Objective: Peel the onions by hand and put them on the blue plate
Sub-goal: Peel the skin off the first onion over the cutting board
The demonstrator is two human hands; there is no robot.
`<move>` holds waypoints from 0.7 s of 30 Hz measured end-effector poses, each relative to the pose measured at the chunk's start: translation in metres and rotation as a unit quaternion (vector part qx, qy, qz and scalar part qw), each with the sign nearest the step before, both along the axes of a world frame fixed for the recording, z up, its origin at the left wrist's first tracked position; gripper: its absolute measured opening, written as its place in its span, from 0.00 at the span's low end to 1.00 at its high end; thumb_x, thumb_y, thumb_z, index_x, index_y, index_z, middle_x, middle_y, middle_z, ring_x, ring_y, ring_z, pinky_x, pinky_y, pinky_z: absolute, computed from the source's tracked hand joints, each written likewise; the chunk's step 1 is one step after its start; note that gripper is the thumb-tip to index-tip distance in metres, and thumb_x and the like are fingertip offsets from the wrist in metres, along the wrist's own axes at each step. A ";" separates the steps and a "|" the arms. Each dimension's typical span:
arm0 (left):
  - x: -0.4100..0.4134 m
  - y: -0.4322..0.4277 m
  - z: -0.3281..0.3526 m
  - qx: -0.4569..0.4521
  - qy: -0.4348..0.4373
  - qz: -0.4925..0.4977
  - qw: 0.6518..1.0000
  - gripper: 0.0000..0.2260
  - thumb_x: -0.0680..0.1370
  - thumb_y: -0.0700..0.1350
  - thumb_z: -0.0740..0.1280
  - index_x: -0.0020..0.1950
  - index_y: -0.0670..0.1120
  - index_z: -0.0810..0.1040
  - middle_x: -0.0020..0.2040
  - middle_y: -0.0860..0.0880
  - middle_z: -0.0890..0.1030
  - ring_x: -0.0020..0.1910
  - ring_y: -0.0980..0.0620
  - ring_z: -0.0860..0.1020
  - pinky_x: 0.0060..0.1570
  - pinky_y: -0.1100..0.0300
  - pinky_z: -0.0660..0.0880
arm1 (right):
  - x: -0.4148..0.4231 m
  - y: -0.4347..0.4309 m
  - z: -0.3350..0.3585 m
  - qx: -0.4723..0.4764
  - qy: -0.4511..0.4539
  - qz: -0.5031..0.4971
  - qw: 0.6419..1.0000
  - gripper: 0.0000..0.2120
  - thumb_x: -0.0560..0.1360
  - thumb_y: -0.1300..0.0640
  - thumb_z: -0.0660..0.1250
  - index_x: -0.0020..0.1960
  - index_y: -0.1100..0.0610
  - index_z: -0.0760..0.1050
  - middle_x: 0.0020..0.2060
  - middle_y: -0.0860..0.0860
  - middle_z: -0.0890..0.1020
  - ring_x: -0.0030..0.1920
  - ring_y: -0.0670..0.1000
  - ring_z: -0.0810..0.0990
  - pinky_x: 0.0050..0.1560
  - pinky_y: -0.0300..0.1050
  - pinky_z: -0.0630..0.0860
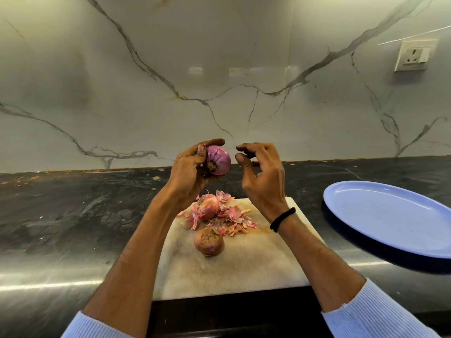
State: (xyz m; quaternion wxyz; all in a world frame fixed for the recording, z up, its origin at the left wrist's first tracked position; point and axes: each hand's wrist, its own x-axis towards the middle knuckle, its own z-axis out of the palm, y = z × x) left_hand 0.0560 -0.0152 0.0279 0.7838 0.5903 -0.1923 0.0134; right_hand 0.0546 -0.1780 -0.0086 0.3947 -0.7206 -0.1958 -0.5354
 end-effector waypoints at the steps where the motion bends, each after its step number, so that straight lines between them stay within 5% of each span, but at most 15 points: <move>1: 0.000 0.000 0.000 0.015 -0.006 0.004 1.000 0.18 0.86 0.42 0.51 0.61 0.45 0.80 0.65 0.44 0.78 0.62 0.41 0.78 0.54 0.47 0.81 | -0.001 0.001 0.000 -0.006 -0.001 0.005 1.000 0.10 0.78 0.57 0.69 0.57 0.61 0.80 0.52 0.56 0.77 0.50 0.47 0.77 0.48 0.33 0.77; 6: -0.002 -0.002 -0.003 0.074 -0.031 -0.014 0.997 0.16 0.86 0.42 0.53 0.58 0.49 0.81 0.59 0.45 0.81 0.57 0.47 0.82 0.52 0.52 0.82 | -0.001 0.005 0.000 -0.018 0.005 0.028 0.999 0.10 0.78 0.56 0.70 0.54 0.61 0.80 0.49 0.56 0.80 0.47 0.49 0.79 0.46 0.30 0.76; 10: -0.001 -0.003 -0.004 0.084 -0.041 -0.020 0.995 0.16 0.86 0.42 0.53 0.60 0.47 0.81 0.64 0.44 0.79 0.59 0.44 0.81 0.52 0.53 0.81 | 0.004 0.002 -0.003 0.030 0.028 0.002 0.999 0.03 0.79 0.64 0.66 0.49 0.62 0.78 0.44 0.54 0.81 0.44 0.51 0.79 0.44 0.46 0.80; 16: 0.006 -0.001 -0.005 0.037 -0.054 0.011 0.998 0.15 0.85 0.39 0.55 0.65 0.47 0.78 0.67 0.41 0.76 0.64 0.40 0.77 0.59 0.48 0.79 | -0.002 0.000 0.002 0.099 0.150 0.060 0.982 0.10 0.81 0.64 0.64 0.61 0.59 0.75 0.51 0.52 0.82 0.52 0.48 0.82 0.53 0.42 0.81; 18: 0.008 0.001 -0.006 0.037 -0.071 0.019 0.997 0.15 0.83 0.38 0.59 0.67 0.48 0.76 0.66 0.42 0.77 0.64 0.41 0.78 0.63 0.47 0.77 | -0.003 0.001 0.005 0.152 0.227 0.148 0.950 0.10 0.82 0.56 0.63 0.60 0.59 0.77 0.51 0.54 0.83 0.51 0.52 0.83 0.52 0.48 0.82; 21: 0.009 0.002 -0.007 0.081 -0.117 0.033 0.989 0.22 0.76 0.43 0.68 0.70 0.51 0.73 0.63 0.44 0.79 0.64 0.45 0.78 0.63 0.48 0.77 | -0.008 0.005 0.009 0.244 0.325 0.318 0.857 0.21 0.80 0.47 0.63 0.61 0.63 0.76 0.52 0.60 0.84 0.48 0.55 0.85 0.47 0.47 0.82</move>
